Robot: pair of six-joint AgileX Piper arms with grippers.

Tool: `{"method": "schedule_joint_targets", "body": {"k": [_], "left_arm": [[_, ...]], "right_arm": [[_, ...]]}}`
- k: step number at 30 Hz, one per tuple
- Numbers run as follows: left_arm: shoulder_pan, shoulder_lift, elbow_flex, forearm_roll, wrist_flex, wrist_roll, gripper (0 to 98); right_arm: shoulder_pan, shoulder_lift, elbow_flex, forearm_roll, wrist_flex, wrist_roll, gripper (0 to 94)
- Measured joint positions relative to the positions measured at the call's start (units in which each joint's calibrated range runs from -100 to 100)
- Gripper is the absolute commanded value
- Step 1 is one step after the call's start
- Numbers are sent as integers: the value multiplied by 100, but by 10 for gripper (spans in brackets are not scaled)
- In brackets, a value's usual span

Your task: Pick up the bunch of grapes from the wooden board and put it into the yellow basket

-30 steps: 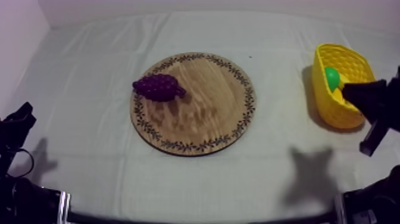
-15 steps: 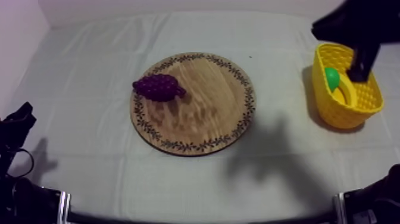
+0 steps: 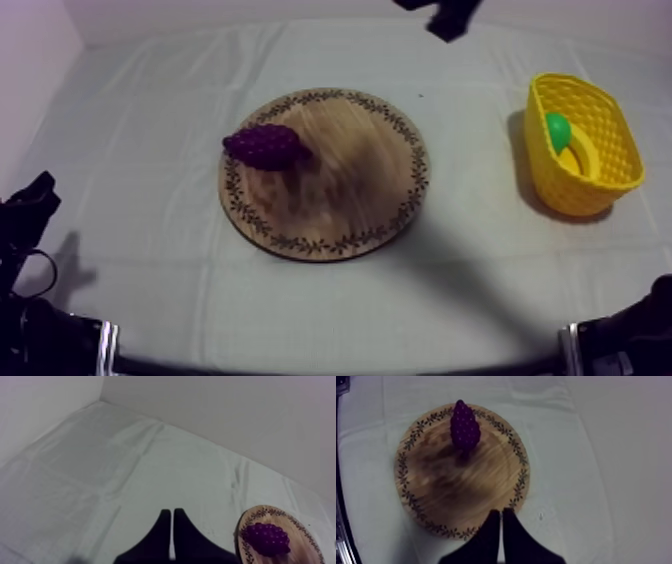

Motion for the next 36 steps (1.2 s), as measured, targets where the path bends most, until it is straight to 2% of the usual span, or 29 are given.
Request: {"method": "schedule_joint_targets", "body": {"k": [12,17,20,25,32,36], "left_arm": [[0,0,0,0,0,0,0],[0,0,0,0,0,0,0],[0,0,0,0,0,0,0],[0,0,0,0,0,0,0],[0,0,0,0,0,0,0],[0,0,0,0,0,0,0]], "right_arm": [[-439,2369,-2532,20,631,111,8],[-537,3018,-3275,-81,1021,114,15],[-547,3238,-3581,-149,1220,173,50],[-576,3340,-3794,-145,1338,256,243],[-557,3345,-3845,47,1464,136,618],[-554,3345,-3822,200,1448,27,737]]}}
